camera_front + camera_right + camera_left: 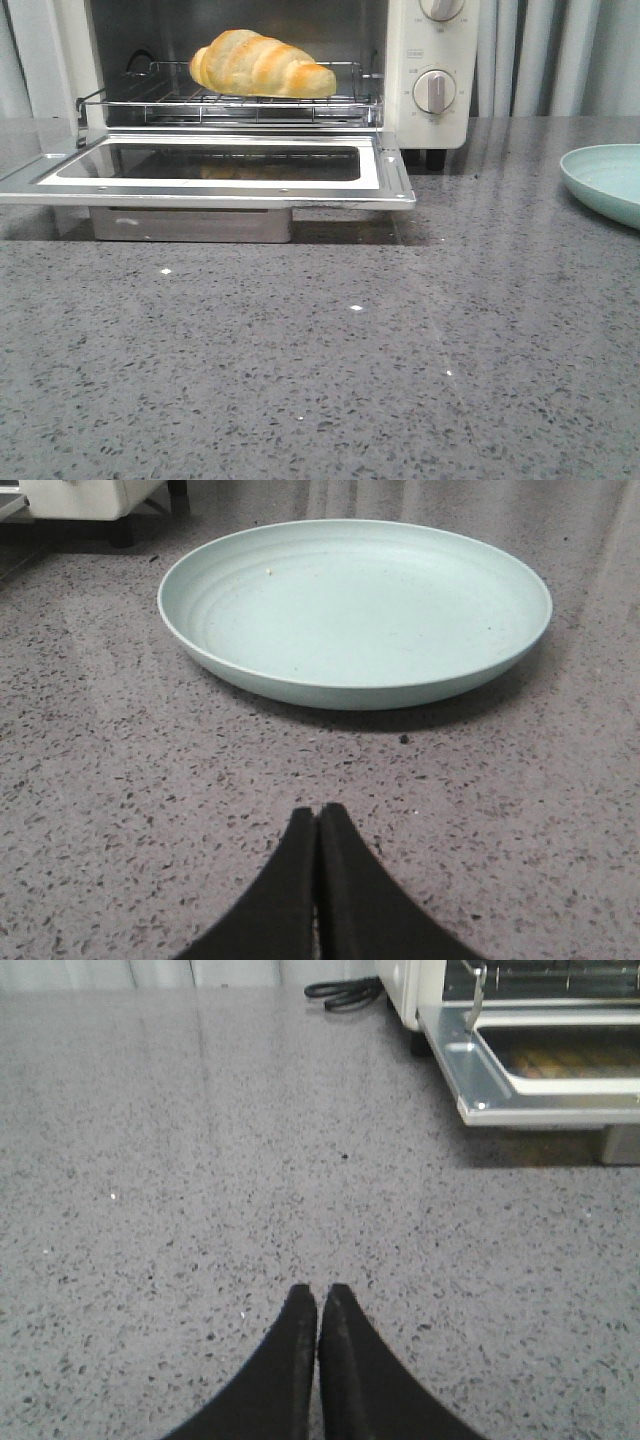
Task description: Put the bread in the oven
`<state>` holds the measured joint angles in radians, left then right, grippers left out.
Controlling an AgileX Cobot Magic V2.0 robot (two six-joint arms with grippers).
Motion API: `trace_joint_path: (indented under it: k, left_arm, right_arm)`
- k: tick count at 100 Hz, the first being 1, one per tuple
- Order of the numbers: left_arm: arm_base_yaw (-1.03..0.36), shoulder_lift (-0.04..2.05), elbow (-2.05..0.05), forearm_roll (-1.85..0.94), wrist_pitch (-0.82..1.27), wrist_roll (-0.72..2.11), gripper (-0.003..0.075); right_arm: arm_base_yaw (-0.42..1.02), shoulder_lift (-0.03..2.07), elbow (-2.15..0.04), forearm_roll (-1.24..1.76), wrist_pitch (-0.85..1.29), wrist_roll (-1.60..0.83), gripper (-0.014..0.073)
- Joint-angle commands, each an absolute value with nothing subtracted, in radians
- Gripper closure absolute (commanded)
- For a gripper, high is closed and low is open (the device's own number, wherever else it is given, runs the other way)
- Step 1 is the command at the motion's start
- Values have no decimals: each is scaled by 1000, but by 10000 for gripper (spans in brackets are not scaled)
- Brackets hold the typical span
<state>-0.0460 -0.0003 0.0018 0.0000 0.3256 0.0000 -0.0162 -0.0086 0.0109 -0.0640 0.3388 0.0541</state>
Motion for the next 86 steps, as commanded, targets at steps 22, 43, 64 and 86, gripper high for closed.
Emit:
trace_joint_path:
  k: [22,43,64,86]
  left_arm:
    - [-52,-30,24,-10,260,-10,741]
    - [-52,-30,24,-10,260,-10,741]
    - [-52,-30,24,-10,260,-10,741]
    - [-52,-30,24,-10,260,-10,741]
  right_arm:
    - [-22,-27,34,-71,318,49,669]
    - [-22,-27,34,-71,318,49,669]
    - [-22,-27,34,-71,318,49,669]
    - [-22,-27,34,-71,318,49,669]
